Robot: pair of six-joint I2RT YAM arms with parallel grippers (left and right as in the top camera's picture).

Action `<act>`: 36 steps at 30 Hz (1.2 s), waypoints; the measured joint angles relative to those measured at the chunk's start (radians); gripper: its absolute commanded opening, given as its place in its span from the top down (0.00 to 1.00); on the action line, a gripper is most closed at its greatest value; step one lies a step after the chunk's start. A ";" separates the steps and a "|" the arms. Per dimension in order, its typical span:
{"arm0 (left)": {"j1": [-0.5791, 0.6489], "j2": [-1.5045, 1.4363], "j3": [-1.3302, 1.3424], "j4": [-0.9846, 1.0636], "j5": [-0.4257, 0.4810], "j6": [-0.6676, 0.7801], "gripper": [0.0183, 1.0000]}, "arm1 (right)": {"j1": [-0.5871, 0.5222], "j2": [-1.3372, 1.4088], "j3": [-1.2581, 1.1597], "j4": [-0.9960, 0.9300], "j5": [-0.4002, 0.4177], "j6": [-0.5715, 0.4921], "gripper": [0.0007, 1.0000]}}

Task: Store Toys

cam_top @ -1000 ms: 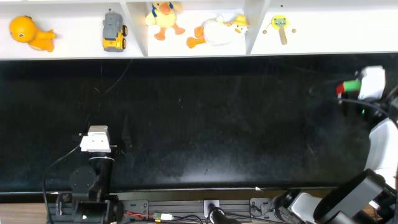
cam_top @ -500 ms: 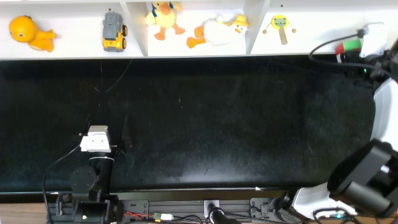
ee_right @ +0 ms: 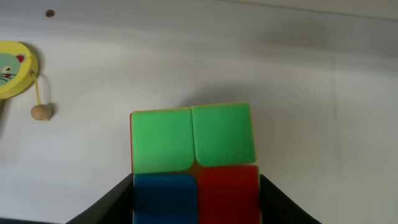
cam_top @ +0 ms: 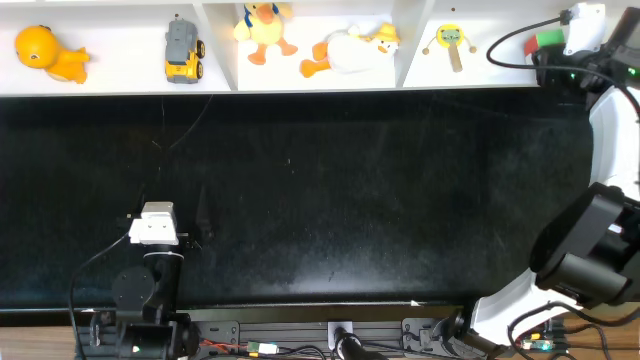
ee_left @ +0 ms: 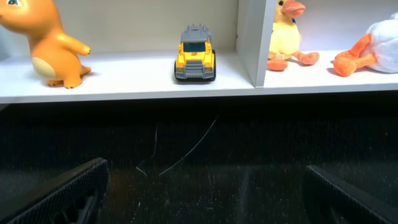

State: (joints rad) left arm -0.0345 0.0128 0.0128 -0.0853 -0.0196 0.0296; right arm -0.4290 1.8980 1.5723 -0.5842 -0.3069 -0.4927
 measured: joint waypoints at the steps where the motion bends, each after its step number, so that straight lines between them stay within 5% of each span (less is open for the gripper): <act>1: 0.000 0.000 0.000 0.000 0.000 0.000 0.00 | 0.006 0.008 0.000 0.002 0.000 0.002 0.53; 6: 0.000 0.000 0.000 0.000 0.000 0.000 0.00 | 0.011 0.045 0.006 0.021 -0.002 0.010 0.48; 7: 0.000 0.000 0.000 0.000 0.000 0.000 0.00 | 0.011 0.046 0.008 0.020 -0.002 0.011 0.42; 9: 0.000 0.000 0.000 0.000 0.000 0.000 0.00 | 0.011 0.047 0.009 0.019 -0.002 0.014 0.05; 10: 0.000 0.000 0.000 0.000 0.000 0.000 0.00 | 0.011 0.047 0.009 0.017 -0.002 0.019 0.01; 25: 0.000 0.000 0.000 0.000 0.000 0.000 0.00 | 0.012 0.043 -0.008 0.000 0.040 0.044 0.00; 36: 0.000 0.000 0.000 0.000 0.000 0.000 0.00 | 0.027 -0.301 -0.349 0.046 0.071 0.047 0.01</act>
State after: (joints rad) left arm -0.0345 0.0128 0.0128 -0.0853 -0.0196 0.0296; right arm -0.4023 1.5970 1.2236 -0.5385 -0.2356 -0.4454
